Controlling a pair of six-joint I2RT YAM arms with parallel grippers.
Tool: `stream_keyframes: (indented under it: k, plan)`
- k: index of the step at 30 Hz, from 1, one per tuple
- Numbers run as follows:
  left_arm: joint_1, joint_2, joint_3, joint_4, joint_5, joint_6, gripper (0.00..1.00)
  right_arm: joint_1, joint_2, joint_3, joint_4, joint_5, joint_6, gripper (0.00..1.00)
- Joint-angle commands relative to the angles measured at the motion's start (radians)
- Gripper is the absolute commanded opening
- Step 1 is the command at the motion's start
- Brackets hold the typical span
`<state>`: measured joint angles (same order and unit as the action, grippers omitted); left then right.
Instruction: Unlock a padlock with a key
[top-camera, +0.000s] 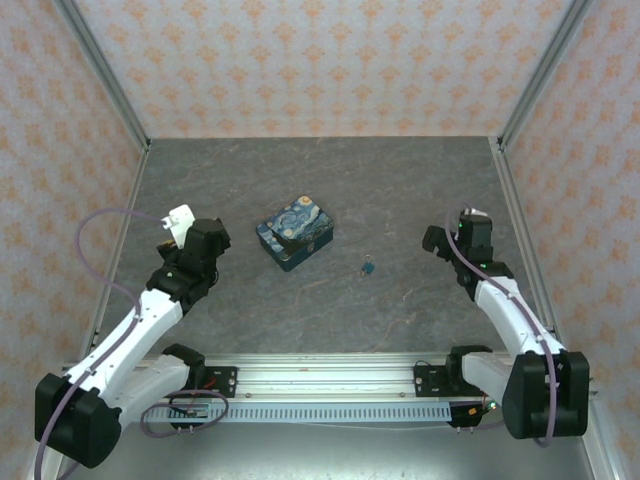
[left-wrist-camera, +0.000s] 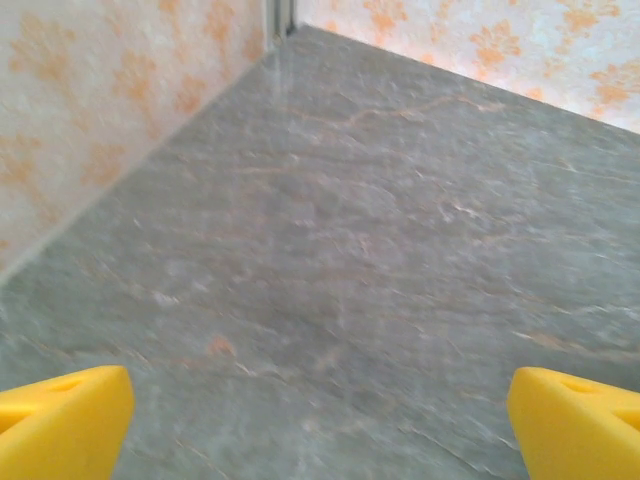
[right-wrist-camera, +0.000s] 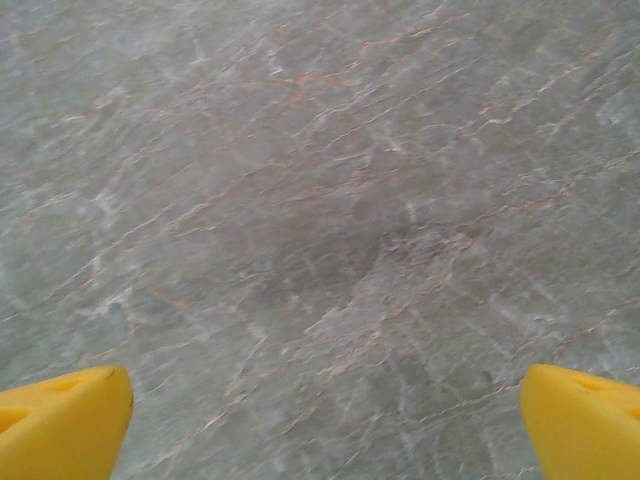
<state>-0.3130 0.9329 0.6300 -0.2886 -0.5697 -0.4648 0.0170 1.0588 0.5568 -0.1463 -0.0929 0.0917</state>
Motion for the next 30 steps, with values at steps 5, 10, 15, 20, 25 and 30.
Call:
stream_keyframes:
  k: [5, 10, 15, 20, 25, 30]
  plan:
    - [0.028, 0.142, -0.137, 0.354, -0.182, 0.338, 1.00, -0.012, 0.159, -0.077, 0.356, 0.078, -0.084, 0.99]
    - [0.066, 0.271, -0.184, 0.567, -0.038, 0.445, 1.00, -0.017, 0.247, -0.129, 0.660, 0.065, -0.095, 0.99]
    - [0.102, 0.323, -0.243, 0.815, 0.133, 0.498, 1.00, -0.034, 0.330, -0.173, 0.883, 0.042, -0.111, 0.99]
    - [0.165, 0.369, -0.266, 0.974, 0.276, 0.492, 1.00, -0.045, 0.463, -0.245, 1.136, 0.010, -0.107, 0.99]
    - [0.205, 0.465, -0.331, 1.185, 0.325, 0.484, 1.00, -0.043, 0.458, -0.138, 0.910, -0.017, -0.131, 0.99]
    - [0.215, 0.554, -0.244, 1.092, 0.355, 0.486, 1.00, -0.041, 0.462, -0.141, 0.925, -0.014, -0.132, 0.99]
